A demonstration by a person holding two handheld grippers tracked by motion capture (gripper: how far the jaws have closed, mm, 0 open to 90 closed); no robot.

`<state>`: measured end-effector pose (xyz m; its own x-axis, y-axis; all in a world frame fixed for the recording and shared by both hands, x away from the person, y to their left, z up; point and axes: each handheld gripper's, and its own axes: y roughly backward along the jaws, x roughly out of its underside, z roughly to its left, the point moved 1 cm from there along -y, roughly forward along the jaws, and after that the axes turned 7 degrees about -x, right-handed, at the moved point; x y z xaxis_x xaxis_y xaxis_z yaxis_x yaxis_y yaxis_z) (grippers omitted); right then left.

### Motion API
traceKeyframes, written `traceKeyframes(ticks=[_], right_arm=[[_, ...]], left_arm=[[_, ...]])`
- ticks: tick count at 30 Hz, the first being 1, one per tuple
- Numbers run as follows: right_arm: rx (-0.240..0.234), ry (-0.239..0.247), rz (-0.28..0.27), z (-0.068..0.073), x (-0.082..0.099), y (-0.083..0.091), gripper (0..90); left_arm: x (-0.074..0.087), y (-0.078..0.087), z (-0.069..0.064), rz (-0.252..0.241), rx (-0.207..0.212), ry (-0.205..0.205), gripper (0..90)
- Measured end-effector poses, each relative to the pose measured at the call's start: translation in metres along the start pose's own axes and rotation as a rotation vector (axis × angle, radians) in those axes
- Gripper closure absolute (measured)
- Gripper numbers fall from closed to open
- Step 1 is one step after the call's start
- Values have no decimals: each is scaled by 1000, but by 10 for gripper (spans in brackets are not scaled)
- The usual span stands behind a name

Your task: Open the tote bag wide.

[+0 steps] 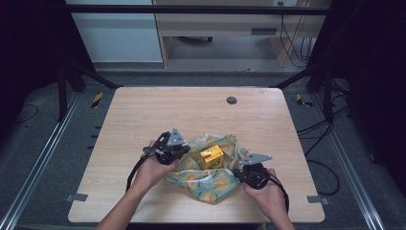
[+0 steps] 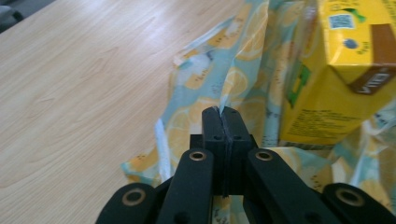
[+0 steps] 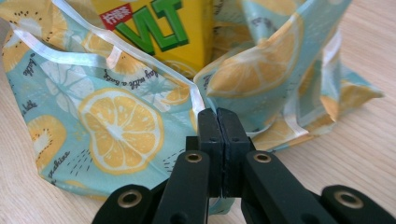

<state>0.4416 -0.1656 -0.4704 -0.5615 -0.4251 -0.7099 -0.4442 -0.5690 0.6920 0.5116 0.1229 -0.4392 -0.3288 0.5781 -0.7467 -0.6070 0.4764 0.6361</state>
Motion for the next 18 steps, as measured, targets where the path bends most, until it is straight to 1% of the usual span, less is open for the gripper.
traceKeyframes(ticks=[3,6,9,10,13,15,17,18], right_arm=[[10,-4,0,-5,2,6,900],[21,-19,6,-13,7,10,900],[33,-23,23,-20,12,11,900],[31,-31,25,-21,13,11,900],[40,-24,41,-26,16,11,900],[50,-30,55,-31,19,12,900],[51,-32,56,-33,20,12,900],[54,-41,55,-35,21,13,900]], left_arm=[[2,-3,6,10,-23,18,900],[5,-9,10,41,-39,22,900],[10,-15,14,71,-57,26,900],[11,-16,16,77,-62,33,900],[17,-20,23,91,-80,51,900],[21,-21,24,98,-86,57,900],[25,-23,25,113,-87,47,900],[28,-24,26,120,-95,45,900]])
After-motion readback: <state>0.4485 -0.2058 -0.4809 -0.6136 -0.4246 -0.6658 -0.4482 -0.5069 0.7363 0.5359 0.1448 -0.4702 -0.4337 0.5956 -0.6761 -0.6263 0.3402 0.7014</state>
